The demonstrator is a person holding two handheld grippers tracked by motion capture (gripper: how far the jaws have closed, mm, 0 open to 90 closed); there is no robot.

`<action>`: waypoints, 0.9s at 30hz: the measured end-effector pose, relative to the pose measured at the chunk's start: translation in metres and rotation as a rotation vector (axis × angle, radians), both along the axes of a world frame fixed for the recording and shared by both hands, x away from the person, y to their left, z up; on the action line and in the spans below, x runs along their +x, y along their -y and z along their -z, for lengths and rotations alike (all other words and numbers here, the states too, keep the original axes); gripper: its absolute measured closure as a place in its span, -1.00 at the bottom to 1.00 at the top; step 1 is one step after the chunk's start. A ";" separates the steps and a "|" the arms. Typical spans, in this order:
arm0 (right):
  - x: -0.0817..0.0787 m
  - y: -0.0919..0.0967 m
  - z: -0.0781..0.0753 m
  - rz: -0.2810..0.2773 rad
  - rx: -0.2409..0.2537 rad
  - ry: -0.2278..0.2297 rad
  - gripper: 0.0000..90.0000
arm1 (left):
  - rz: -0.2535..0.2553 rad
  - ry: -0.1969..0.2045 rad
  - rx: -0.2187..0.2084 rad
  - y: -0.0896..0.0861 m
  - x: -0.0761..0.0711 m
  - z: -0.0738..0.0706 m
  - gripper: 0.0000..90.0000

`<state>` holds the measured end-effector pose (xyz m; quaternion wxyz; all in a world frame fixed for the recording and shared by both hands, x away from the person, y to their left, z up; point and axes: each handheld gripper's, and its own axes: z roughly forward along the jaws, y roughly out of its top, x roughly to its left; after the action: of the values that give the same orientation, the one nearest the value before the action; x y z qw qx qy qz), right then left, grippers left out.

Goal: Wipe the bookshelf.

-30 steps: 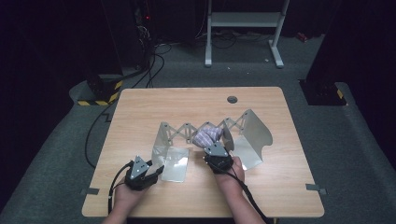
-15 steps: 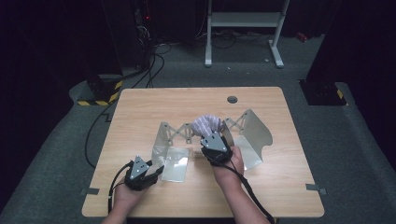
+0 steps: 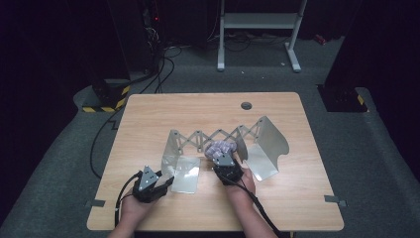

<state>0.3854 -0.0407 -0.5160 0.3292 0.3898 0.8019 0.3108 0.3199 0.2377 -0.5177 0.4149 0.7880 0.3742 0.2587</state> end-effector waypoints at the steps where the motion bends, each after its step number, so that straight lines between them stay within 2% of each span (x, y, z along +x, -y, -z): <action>1: -0.001 0.000 -0.004 -0.002 0.006 0.015 0.48 | -0.001 0.000 0.000 0.000 0.000 0.000 0.18; 4: -0.004 0.001 -0.022 -0.007 0.020 0.061 0.47 | -0.001 -0.001 -0.004 0.000 0.000 0.000 0.18; 12: -0.009 0.010 -0.085 0.016 0.080 0.223 0.48 | 0.001 0.000 0.001 0.000 -0.001 0.000 0.18; 15: -0.011 0.014 -0.098 0.026 0.087 0.249 0.48 | 0.001 -0.001 0.001 0.000 -0.001 0.000 0.18; 16: -0.011 0.015 -0.096 0.029 0.062 0.248 0.48 | 0.002 -0.002 -0.001 0.000 -0.001 0.000 0.18; 20: -0.011 0.016 -0.078 0.033 0.026 0.205 0.48 | 0.002 -0.002 -0.003 0.001 -0.002 0.000 0.18; 25: -0.009 0.017 -0.041 0.037 -0.005 0.121 0.48 | 0.001 -0.004 -0.002 0.001 -0.001 0.000 0.18; 26: -0.009 0.017 -0.041 0.037 -0.005 0.121 0.48 | 0.001 -0.004 -0.002 0.001 -0.001 0.000 0.19; 27: -0.007 0.017 -0.028 0.040 -0.018 0.082 0.48 | 0.002 -0.005 0.000 0.001 -0.001 0.001 0.18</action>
<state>0.3787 -0.0579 -0.4885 0.3713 0.3897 0.7826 0.3128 0.3189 0.2370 -0.5182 0.4143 0.7889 0.3747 0.2562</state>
